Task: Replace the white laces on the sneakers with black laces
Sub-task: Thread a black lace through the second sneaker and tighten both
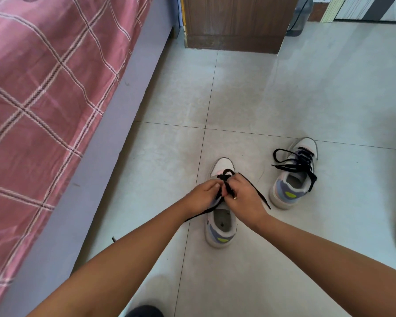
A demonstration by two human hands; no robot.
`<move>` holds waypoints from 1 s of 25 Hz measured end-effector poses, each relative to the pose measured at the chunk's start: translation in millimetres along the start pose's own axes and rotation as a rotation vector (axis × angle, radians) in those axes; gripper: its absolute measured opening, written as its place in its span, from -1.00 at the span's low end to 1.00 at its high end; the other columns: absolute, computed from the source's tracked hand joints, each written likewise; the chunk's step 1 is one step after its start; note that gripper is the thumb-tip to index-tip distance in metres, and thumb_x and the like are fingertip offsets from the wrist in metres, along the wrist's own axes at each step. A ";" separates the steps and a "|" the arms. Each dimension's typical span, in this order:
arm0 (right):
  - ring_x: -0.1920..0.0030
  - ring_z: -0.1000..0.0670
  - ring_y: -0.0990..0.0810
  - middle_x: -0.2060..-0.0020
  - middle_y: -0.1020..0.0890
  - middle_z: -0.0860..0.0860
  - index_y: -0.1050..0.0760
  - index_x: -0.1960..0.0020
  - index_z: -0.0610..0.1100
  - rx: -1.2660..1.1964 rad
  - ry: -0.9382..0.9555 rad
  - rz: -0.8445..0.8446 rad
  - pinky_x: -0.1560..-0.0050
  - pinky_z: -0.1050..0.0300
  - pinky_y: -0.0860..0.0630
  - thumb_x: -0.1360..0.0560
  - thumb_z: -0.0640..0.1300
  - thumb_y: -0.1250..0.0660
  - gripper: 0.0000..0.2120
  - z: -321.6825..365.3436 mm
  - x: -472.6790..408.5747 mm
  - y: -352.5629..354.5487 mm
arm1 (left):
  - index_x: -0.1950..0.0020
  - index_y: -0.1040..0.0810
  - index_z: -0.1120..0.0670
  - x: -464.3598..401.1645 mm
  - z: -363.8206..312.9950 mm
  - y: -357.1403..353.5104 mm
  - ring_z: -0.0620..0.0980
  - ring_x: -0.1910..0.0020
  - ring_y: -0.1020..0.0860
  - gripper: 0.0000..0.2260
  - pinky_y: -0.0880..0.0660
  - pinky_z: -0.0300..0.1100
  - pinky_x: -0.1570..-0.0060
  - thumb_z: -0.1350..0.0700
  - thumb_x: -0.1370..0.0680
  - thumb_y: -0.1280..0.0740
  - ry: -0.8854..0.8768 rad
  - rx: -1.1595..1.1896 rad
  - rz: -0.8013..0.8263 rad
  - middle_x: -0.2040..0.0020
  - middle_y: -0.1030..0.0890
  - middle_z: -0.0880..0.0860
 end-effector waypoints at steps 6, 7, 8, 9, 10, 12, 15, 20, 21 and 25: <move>0.32 0.10 -0.42 0.31 -0.49 -0.01 -0.41 0.19 -0.14 -0.444 -0.500 0.022 0.30 0.35 -0.40 -0.44 -0.32 -0.39 -0.83 -44.6 8.4 -12.1 | -0.17 -0.53 0.15 -4.6 -2.6 -2.1 -0.09 -0.03 -0.45 -0.79 -0.45 -0.28 0.15 0.13 -0.64 -0.16 0.033 -0.047 0.075 -0.07 -0.47 0.00; 0.31 0.09 -0.44 0.31 -0.51 -0.03 -0.44 0.18 -0.18 -0.481 -0.510 0.038 0.27 0.34 -0.43 -0.43 -0.32 -0.40 -0.85 -46.2 8.9 -12.8 | -0.05 -0.55 0.13 -4.7 -0.9 1.1 -0.08 0.02 -0.47 -0.84 -0.46 -0.27 0.17 0.10 -0.62 -0.22 0.057 -0.048 0.054 -0.02 -0.49 0.01; 0.30 0.07 -0.47 0.31 -0.53 -0.05 -0.46 0.16 -0.23 -0.517 -0.521 0.049 0.24 0.33 -0.46 -0.42 -0.32 -0.42 -0.87 -47.5 9.2 -12.3 | 0.06 -0.54 0.10 -5.1 0.8 3.5 -0.07 0.06 -0.48 -0.86 -0.46 -0.25 0.18 0.07 -0.60 -0.26 0.086 -0.058 0.031 0.02 -0.52 0.02; 0.31 0.08 -0.51 0.31 -0.55 -0.07 -0.48 0.15 -0.27 -0.550 -0.539 0.060 0.23 0.33 -0.49 -0.41 -0.32 -0.43 -0.88 -50.7 9.6 -12.1 | 0.13 -0.52 0.07 -5.6 4.4 4.3 -0.06 0.10 -0.49 -0.85 -0.45 -0.24 0.20 0.04 -0.58 -0.28 0.123 -0.053 0.024 0.06 -0.54 0.03; 0.34 0.11 -0.53 0.32 -0.55 -0.06 -0.50 0.15 -0.28 -0.576 -0.559 0.076 0.26 0.36 -0.50 -0.41 -0.33 -0.44 -0.89 -52.2 9.8 -10.9 | 0.16 -0.51 0.07 -5.2 8.3 3.4 -0.07 0.13 -0.50 -0.83 -0.44 -0.25 0.22 0.03 -0.58 -0.27 0.169 0.005 0.029 0.10 -0.54 0.04; 0.36 0.14 -0.55 0.35 -0.54 -0.03 -0.48 0.15 -0.27 -0.609 -0.604 0.116 0.31 0.38 -0.49 -0.42 -0.34 -0.42 -0.89 -53.9 11.0 -8.5 | 0.19 -0.50 0.08 -2.7 11.6 0.5 -0.08 0.17 -0.51 -0.80 -0.42 -0.22 0.19 0.07 -0.60 -0.22 0.261 0.295 0.021 0.17 -0.55 0.02; 0.24 0.07 -0.57 0.28 -0.58 -0.03 -0.46 0.11 -0.23 -0.639 -0.675 0.188 0.19 0.26 -0.52 -0.44 -0.31 -0.40 -0.88 -60.6 17.5 -7.0 | 0.34 -0.45 0.05 -3.7 0.3 21.3 -0.04 0.16 -0.54 -0.73 -0.39 -0.13 0.13 0.09 -0.57 -0.20 0.268 0.842 -0.106 0.28 -0.58 0.01; 0.13 0.06 -0.60 0.19 -0.64 -0.03 -0.42 0.10 -0.17 -0.683 -0.729 0.282 0.06 0.15 -0.50 -0.47 -0.27 -0.38 -0.87 -62.3 21.2 -5.2 | 0.26 -0.49 0.01 0.7 -7.2 120.3 -0.10 0.14 -0.56 -0.74 -0.39 -0.11 0.02 0.04 -0.59 -0.16 0.072 1.170 -0.484 0.25 -0.60 -0.03; 0.13 0.05 -0.60 0.20 -0.65 -0.03 -0.41 0.09 -0.17 -0.681 -0.732 0.285 0.04 0.13 -0.50 -0.48 -0.27 -0.37 -0.87 -61.1 21.4 -4.6 | 0.20 -0.53 0.02 1.3 -0.4 129.0 -0.10 0.13 -0.55 -0.75 -0.39 -0.09 -0.01 0.02 -0.61 -0.15 0.106 1.039 -0.532 0.21 -0.59 -0.03; 0.12 0.06 -0.61 0.23 -0.67 0.01 -0.40 0.09 -0.17 -0.695 -0.730 0.269 0.05 0.15 -0.49 -0.49 -0.27 -0.36 -0.88 -58.8 22.2 -6.0 | -0.14 -0.53 0.22 -0.1 22.4 107.3 0.17 -0.15 -0.48 -0.63 -0.40 -0.03 -0.19 -0.04 -0.62 -0.12 0.441 -0.334 -0.435 -0.15 -0.52 0.20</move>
Point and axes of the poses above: each hand's wrist, its own x-axis away from the middle knuckle, its own y-axis out of the back of the hand, z = x × y, the point moved 8 cm from there along -x, towards the middle knuckle
